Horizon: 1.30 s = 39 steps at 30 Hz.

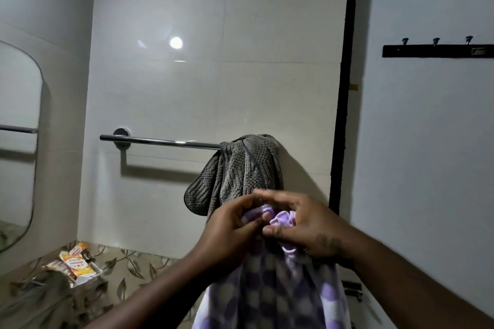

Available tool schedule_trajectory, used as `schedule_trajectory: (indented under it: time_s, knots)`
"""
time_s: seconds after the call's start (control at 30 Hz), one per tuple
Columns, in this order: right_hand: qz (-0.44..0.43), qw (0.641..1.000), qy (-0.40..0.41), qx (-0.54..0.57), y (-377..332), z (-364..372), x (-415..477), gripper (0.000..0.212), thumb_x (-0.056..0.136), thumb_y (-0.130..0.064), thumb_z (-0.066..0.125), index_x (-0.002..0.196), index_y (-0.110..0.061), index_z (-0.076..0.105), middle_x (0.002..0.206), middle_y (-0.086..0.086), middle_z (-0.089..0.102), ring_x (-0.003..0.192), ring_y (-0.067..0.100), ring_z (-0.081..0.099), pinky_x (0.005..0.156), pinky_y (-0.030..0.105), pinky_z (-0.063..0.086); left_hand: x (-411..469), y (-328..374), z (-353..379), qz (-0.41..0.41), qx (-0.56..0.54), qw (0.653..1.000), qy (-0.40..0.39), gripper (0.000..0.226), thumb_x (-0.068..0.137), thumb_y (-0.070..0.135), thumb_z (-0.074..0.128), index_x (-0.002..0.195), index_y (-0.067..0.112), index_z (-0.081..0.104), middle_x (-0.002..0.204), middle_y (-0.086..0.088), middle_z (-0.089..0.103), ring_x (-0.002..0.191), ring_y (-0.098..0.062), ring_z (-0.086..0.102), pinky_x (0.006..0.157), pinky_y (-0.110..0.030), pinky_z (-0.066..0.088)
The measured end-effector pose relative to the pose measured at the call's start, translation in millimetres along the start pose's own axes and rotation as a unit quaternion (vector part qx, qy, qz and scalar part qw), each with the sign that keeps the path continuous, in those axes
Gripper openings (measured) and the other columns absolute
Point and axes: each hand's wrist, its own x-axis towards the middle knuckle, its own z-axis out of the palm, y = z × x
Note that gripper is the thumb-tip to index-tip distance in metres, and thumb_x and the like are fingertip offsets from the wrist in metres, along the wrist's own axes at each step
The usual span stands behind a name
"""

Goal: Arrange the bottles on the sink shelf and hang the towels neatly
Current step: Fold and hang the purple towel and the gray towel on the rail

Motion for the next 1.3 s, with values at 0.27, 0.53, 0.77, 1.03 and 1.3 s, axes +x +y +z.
schedule_trajectory:
  time_s: [0.27, 0.53, 0.77, 1.03, 1.3]
  knots:
    - [0.039, 0.975, 0.152, -0.158, 14, -15, -5, 0.017, 0.081, -0.023, 0.078, 0.096, -0.032, 0.078, 0.088, -0.007, 0.079, 0.085, 0.011, 0.075, 0.084, 0.043, 0.059, -8, -6, -21, -0.02, 0.127, 0.991, -0.037, 0.047, 0.089, 0.052, 0.063, 0.079, 0.008, 0.05, 0.07, 0.005, 0.044, 0.067, -0.012, 0.038, 0.062, -0.037, 0.033]
    - [0.01, 0.999, 0.037, -0.021, 5, 6, 6, 0.024, 0.081, 0.003, 0.071, 0.097, -0.014, 0.076, 0.08, 0.004, 0.074, 0.07, 0.007, 0.059, 0.065, 0.03, 0.048, -4, 13, -11, 0.049, 0.216, 0.975, -0.012, 0.041, 0.088, 0.062, 0.062, 0.085, 0.021, 0.058, 0.075, -0.003, 0.065, 0.067, -0.006, 0.05, 0.066, -0.043, 0.049]
    - [0.077, 0.974, 0.209, 0.036, 32, -23, -1, 0.009, 0.078, 0.002, 0.08, 0.08, -0.006, 0.076, 0.068, 0.016, 0.073, 0.059, 0.012, 0.059, 0.056, 0.023, 0.048, -21, -5, -57, -0.033, 0.313, 0.947, -0.071, 0.04, 0.097, 0.048, 0.063, 0.074, 0.022, 0.043, 0.062, 0.01, 0.04, 0.057, -0.004, 0.033, 0.057, -0.036, 0.031]
    - [0.143, 0.956, 0.252, 0.039, 49, -35, 4, 0.008, 0.077, -0.001, 0.083, 0.079, -0.006, 0.077, 0.067, 0.011, 0.073, 0.058, 0.013, 0.061, 0.063, 0.029, 0.051, -32, 3, -83, -0.095, 0.233, 0.958, -0.14, 0.048, 0.091, 0.06, 0.063, 0.08, 0.014, 0.057, 0.069, 0.013, 0.047, 0.065, -0.005, 0.042, 0.06, -0.03, 0.034]
    - [0.161, 0.957, 0.24, -0.027, 54, -31, 7, 0.016, 0.076, -0.015, 0.087, 0.085, -0.013, 0.074, 0.072, 0.007, 0.073, 0.062, 0.02, 0.067, 0.07, 0.038, 0.056, -48, 20, -82, -0.241, -0.082, 0.954, -0.157, 0.032, 0.092, 0.038, 0.071, 0.095, 0.006, 0.075, 0.092, -0.016, 0.073, 0.081, -0.022, 0.066, 0.065, -0.027, 0.053]
